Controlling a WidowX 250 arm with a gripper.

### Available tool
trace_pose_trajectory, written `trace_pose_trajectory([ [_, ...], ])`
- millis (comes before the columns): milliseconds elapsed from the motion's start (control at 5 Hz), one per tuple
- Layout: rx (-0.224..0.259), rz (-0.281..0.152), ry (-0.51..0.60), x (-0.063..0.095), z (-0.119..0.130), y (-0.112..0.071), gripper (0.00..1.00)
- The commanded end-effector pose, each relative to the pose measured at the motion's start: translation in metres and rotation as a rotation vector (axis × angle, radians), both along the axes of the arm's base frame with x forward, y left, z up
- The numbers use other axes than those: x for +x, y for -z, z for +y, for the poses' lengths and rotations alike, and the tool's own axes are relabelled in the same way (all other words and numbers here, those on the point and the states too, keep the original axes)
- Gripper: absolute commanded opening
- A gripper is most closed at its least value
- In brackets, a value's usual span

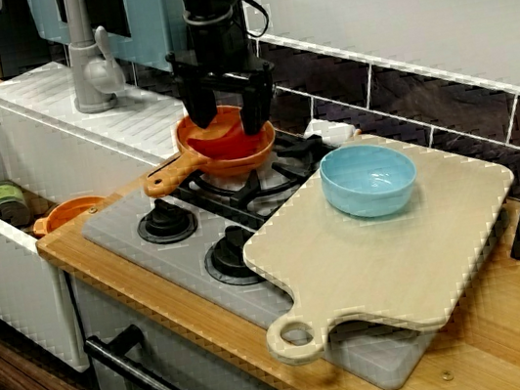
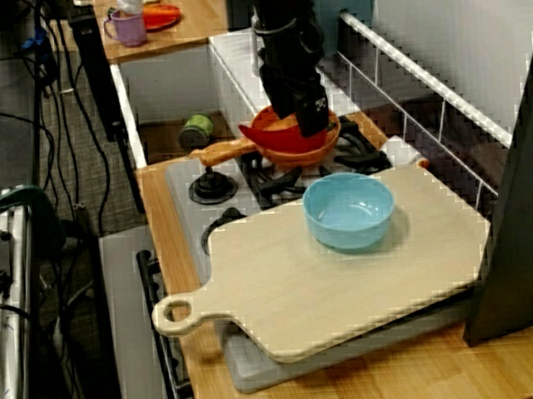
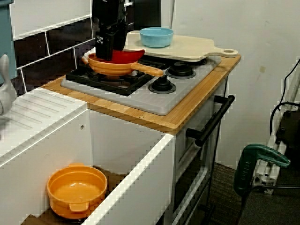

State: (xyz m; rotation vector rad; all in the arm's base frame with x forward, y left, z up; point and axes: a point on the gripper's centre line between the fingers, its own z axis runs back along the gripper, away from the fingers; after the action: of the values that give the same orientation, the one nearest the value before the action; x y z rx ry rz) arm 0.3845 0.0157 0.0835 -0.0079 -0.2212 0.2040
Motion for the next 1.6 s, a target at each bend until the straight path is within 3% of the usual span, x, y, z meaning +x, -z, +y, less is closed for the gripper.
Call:
trace_pose_trajectory([
  [0,0.005,-0.07,-0.074,0.01,-0.003,-0.011,1.0],
  [400,0.022,-0.06,-0.093,0.013,-0.003,0.001,1.0],
  [600,0.024,-0.046,-0.082,0.012,-0.005,0.003,0.92],
  [800,0.024,-0.037,-0.071,0.01,-0.005,0.002,0.0],
  [1400,-0.019,0.005,-0.008,0.028,-0.008,-0.029,0.0],
])
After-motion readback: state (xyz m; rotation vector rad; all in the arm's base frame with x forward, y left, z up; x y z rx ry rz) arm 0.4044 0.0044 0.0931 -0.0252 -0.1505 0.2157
